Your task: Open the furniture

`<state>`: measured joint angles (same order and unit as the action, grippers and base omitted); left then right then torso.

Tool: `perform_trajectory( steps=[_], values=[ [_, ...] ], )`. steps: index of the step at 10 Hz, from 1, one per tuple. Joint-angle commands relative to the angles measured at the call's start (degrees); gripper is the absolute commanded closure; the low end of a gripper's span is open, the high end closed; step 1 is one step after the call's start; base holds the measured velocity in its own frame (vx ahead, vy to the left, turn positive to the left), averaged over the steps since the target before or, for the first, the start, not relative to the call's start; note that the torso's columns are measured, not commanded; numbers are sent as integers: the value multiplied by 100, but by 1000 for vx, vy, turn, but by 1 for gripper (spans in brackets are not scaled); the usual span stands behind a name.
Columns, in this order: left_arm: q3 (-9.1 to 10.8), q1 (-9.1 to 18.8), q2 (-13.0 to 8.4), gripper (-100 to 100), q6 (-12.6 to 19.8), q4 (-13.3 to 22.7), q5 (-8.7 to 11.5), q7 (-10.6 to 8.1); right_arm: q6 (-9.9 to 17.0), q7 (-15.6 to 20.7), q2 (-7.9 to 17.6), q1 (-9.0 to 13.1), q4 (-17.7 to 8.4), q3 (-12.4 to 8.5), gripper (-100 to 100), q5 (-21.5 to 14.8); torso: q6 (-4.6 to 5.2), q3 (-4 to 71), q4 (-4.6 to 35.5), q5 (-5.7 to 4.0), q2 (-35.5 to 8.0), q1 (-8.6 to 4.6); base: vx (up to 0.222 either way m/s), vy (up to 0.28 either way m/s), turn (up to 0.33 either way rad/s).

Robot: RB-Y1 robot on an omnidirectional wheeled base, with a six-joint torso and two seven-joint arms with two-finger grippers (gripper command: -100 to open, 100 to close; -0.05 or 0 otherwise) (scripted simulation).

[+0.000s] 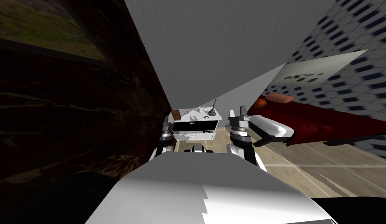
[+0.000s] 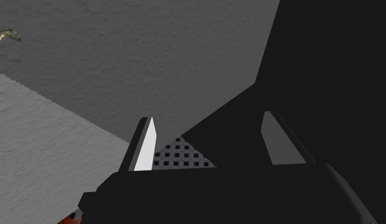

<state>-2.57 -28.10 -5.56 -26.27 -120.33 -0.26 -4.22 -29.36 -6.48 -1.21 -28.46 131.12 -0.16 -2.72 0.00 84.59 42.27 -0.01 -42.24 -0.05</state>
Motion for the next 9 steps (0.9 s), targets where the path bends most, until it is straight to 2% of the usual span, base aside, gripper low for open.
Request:
perform_trajectory(
  steps=[1, 2, 3, 5, 6, 8, 9],
  values=[
    [10, 113, -254, -100, -297, 483, -22, 21, 0, 0, 0, 0, 0, 0, 0, 0, 0, 0, 1, 1, -1, 3, 47, -34, 7],
    [20, 170, -325, -100, -423, 687, -30, 28, 0, 0, 0, 0, 0, 0, 0, 0, 0, -1, 1, 1, -3, 5, 44, -36, 5],
    [20, 170, -325, -100, -423, 739, -30, 28, 0, 0, 0, 0, 0, 0, 0, 0, 0, -3, 2, 1, -6, 5, 32, -23, 2],
    [41, 290, -444, -100, -685, 1125, -45, 43, 0, 0, 0, 0, 0, 0, 0, 0, 0, -5, 3, 2, -8, 7, 36, -25, 4],
    [41, 290, -444, -100, -685, 1220, -45, 43, 0, 0, 0, 0, 0, 0, 0, 0, 0, -2, 1, 1, -3, 4, 34, -22, 3],
    [62, 411, -539, -100, -956, 1609, -61, 59, 0, 0, 0, 0, 0, 0, 0, 0, 0, -3, 2, 1, -5, 3, 39, -33, 5],
    [62, 411, -539, -100, -956, 1709, -61, 59, 0, 0, 0, 0, 0, 0, 0, 0, 0, -1, 1, 0, -1, 1, 35, -28, 3]
  ],
)
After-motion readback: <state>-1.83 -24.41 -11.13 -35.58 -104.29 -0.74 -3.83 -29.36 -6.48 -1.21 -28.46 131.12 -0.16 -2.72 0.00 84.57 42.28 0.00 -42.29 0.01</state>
